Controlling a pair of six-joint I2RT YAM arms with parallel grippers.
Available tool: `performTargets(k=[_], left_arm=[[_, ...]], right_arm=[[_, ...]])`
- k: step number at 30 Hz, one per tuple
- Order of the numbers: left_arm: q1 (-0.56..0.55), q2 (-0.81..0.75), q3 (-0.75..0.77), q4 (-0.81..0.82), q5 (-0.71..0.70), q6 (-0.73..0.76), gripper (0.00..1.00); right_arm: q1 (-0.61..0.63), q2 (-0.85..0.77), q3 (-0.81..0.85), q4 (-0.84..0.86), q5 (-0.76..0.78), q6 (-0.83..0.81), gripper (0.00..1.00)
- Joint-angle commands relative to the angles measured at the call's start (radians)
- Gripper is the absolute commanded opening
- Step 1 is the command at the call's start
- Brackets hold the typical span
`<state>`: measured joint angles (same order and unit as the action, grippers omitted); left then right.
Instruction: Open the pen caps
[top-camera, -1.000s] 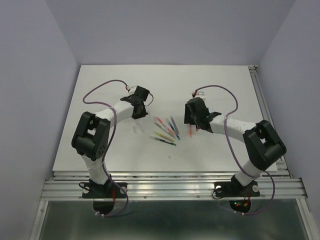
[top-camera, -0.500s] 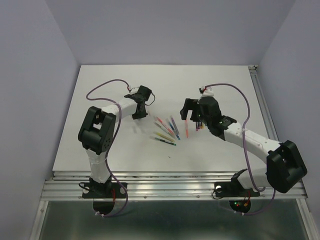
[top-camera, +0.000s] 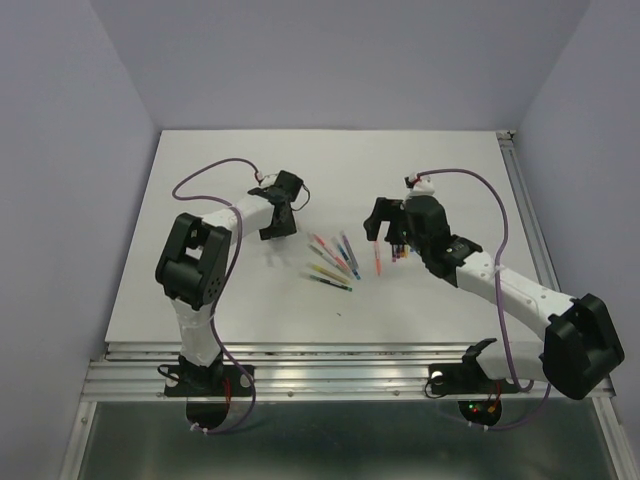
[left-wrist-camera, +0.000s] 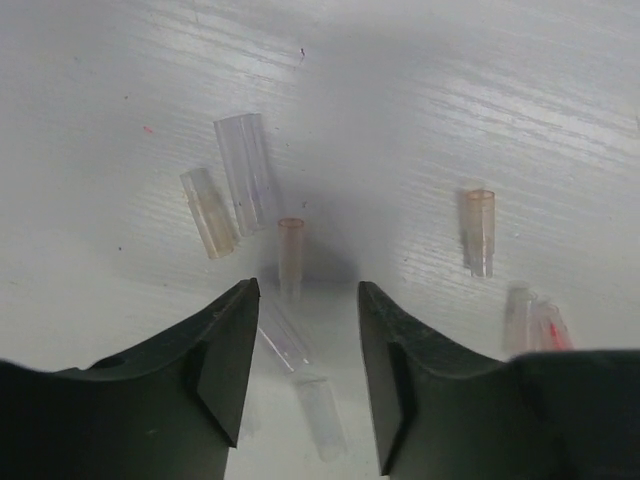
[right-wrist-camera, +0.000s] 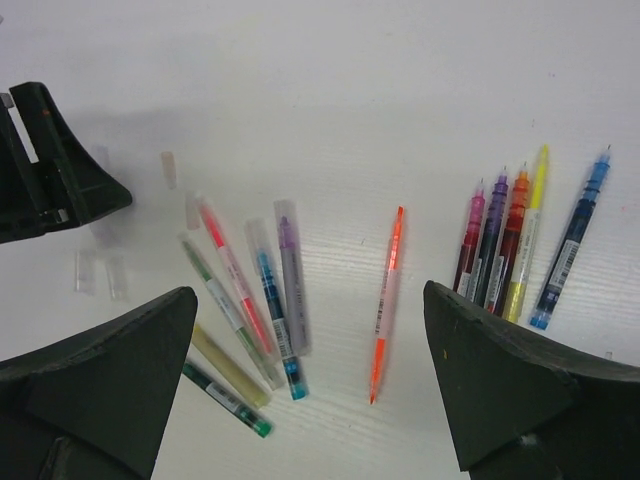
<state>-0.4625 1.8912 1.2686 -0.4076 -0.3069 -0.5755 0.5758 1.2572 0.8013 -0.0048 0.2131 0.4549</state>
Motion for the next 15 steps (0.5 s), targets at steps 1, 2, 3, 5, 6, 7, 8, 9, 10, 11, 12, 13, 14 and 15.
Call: performTargets(k=[1, 2, 3, 5, 6, 7, 8, 9, 10, 11, 12, 13, 14, 15], left_arm=[[0.004, -0.118, 0.017, 0.024, 0.026, 0.032, 0.65], [0.004, -0.162, 0.009, 0.035, 0.035, 0.037, 0.68], [0.004, -0.185, 0.002, 0.044, 0.044, 0.04, 0.72], [0.002, -0.231, -0.027, 0.076, 0.075, 0.049, 0.82], [0.001, -0.278, -0.037, 0.085, 0.083, 0.055, 0.85], [0.002, -0.305, -0.047, 0.105, 0.097, 0.058, 0.89], [-0.001, -0.357, -0.073, 0.115, 0.101, 0.059, 0.9], [0.001, -0.385, -0.106, 0.137, 0.104, 0.055, 0.91], [0.001, -0.412, -0.106, 0.138, 0.103, 0.051, 0.91], [-0.002, -0.446, -0.156, 0.176, 0.106, 0.051, 0.92], [-0.002, -0.51, -0.181, 0.197, 0.107, 0.048, 0.93], [-0.004, -0.544, -0.21, 0.241, 0.114, 0.049, 0.96], [-0.002, -0.578, -0.266, 0.265, 0.121, 0.051, 0.97], [-0.004, -0.642, -0.297, 0.286, 0.13, 0.051, 0.98]], right_arm=[[-0.005, 0.001, -0.016, 0.009, 0.005, -0.042, 1.0], [-0.004, 0.008, -0.007, 0.009, -0.012, -0.047, 1.0], [-0.002, 0.016, -0.001, 0.009, -0.024, -0.058, 1.0], [-0.004, 0.047, 0.009, 0.009, -0.056, -0.058, 1.0], [-0.002, 0.059, 0.013, 0.009, -0.07, -0.064, 1.0], [-0.002, 0.07, 0.025, 0.009, -0.076, -0.062, 1.0], [0.001, 0.096, 0.032, 0.009, -0.084, -0.062, 1.0], [0.005, 0.109, 0.056, 0.009, -0.086, -0.065, 1.0], [0.009, 0.122, 0.056, 0.009, -0.086, -0.067, 1.0], [0.019, 0.14, 0.084, 0.009, -0.084, -0.065, 1.0], [0.024, 0.175, 0.099, -0.033, -0.069, -0.064, 1.0], [0.033, 0.198, 0.113, -0.043, -0.054, -0.065, 1.0], [0.051, 0.218, 0.146, -0.055, -0.022, -0.067, 1.0], [0.059, 0.26, 0.162, -0.064, -0.005, -0.068, 1.0]])
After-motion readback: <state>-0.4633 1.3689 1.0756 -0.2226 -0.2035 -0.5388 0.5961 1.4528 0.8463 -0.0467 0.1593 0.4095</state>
